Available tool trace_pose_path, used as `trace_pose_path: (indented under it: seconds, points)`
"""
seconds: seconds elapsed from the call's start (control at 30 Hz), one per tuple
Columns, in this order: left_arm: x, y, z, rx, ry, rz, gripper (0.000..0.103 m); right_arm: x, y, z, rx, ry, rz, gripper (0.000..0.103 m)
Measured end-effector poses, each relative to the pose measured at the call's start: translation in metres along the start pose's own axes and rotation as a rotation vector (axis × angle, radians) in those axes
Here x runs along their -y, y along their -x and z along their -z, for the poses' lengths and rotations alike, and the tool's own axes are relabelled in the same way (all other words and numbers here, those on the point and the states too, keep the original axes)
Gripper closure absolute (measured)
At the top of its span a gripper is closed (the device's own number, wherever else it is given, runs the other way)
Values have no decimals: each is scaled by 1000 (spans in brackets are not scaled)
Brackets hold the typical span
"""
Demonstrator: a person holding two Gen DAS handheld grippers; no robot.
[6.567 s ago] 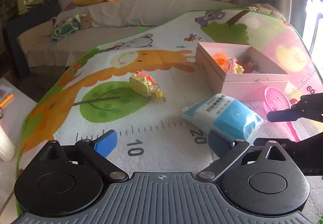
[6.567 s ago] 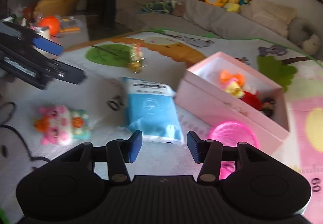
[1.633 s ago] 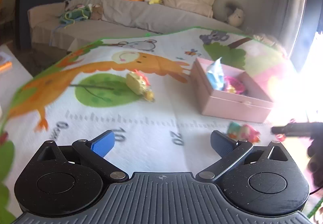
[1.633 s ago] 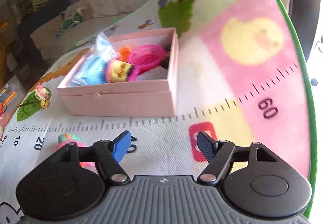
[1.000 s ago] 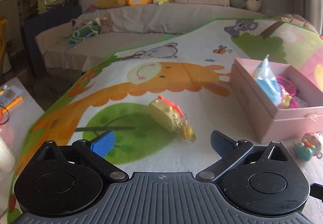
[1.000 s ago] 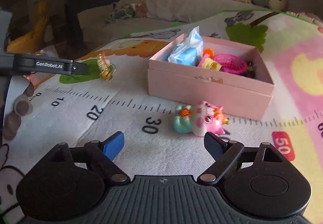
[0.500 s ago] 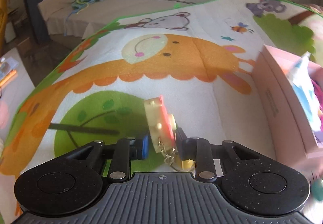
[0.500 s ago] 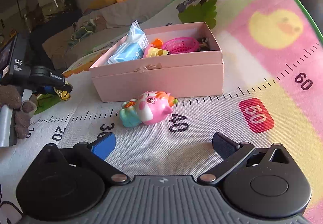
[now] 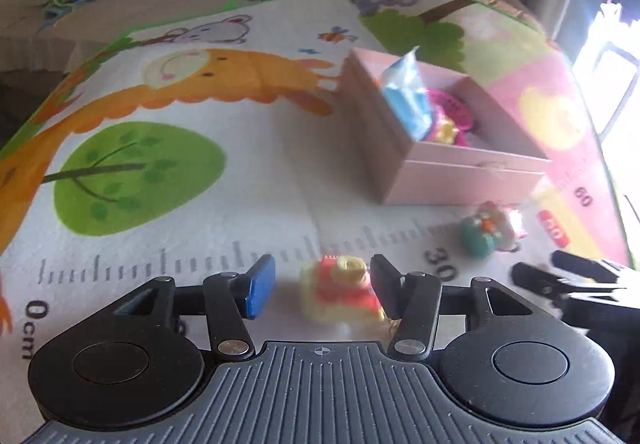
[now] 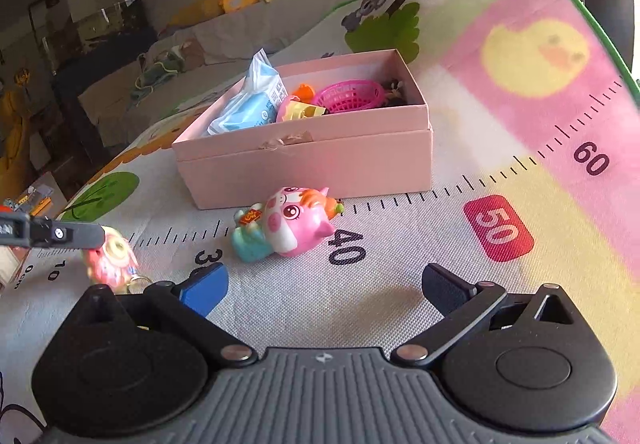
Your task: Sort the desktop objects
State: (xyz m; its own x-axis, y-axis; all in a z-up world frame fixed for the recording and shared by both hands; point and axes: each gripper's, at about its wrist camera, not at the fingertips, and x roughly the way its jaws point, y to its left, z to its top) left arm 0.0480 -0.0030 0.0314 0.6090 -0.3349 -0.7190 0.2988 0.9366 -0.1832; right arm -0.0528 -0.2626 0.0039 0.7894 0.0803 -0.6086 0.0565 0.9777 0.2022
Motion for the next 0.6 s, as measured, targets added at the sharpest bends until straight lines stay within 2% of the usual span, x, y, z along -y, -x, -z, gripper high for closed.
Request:
trace_pose_path:
  seconds: [0.1,0.13,0.23,0.3,0.4,0.5,0.6]
  points:
    - [-14,9,5,46,-20,-98,30,0,0,0,2,-1,-5,0]
    - [-16,13,6,67,-35,-104,26,0,-1,0,-2,-1,-5,0]
    - [-16,23,7,96,-78,-46,14,0,-3,-1,-17,-1,-3,0]
    - [-12,20,8,90,-93,-8,11,0,-2,0,-15,1,1,0]
    - [-4,8,13,68,-82,-8,10,0,-1,0,-10,2,6,0]
    - [4,0,19,58,-59,78,8,0,0,1,-8,-1,9,0]
    - [16,-1,24,59,-85,189,7,0,0,1,-10,-1,9,0]
